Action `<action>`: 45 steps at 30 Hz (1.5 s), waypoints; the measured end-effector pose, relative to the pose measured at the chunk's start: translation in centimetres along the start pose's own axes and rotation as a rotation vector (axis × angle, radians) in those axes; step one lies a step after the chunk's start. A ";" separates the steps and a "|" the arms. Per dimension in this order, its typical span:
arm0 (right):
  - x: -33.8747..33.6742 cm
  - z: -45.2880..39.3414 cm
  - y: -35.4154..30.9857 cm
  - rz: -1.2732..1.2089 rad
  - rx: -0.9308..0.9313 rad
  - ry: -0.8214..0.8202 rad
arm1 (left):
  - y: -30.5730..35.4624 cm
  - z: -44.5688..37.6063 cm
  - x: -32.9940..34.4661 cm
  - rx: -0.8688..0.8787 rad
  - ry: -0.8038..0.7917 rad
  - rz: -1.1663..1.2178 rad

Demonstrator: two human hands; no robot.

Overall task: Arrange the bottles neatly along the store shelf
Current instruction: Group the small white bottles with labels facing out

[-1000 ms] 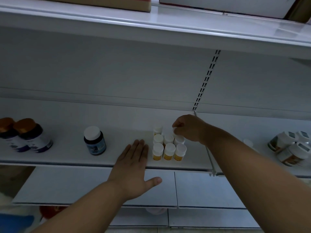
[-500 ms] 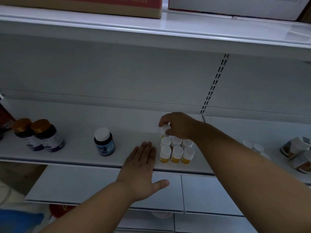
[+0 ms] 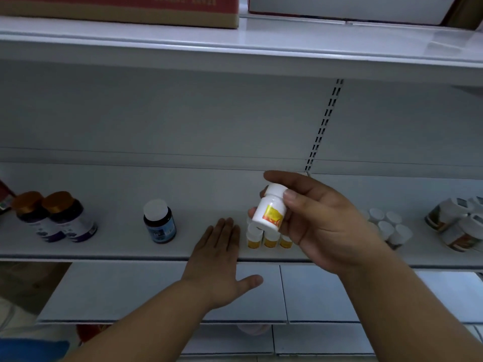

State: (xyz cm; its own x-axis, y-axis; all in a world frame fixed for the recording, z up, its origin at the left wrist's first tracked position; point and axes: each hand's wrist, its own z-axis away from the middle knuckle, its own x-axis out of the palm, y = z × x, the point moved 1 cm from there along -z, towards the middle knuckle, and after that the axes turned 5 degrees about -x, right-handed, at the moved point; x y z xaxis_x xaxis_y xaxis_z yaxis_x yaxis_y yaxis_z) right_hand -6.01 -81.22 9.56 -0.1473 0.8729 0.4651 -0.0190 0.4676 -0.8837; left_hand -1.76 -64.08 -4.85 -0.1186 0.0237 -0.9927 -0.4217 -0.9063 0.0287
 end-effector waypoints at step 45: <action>-1.6 1.5 2.6 -0.188 0.177 -0.042 | 0.1 0.2 -0.1 -0.008 0.026 0.004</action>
State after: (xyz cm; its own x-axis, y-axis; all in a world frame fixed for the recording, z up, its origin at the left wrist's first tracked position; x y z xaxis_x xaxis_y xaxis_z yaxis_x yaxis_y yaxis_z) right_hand -7.31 -81.62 6.46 -0.1656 0.7647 0.6227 -0.2225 0.5862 -0.7790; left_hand -1.92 -64.06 -4.70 -0.0970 0.0095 -0.9952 -0.4141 -0.9097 0.0317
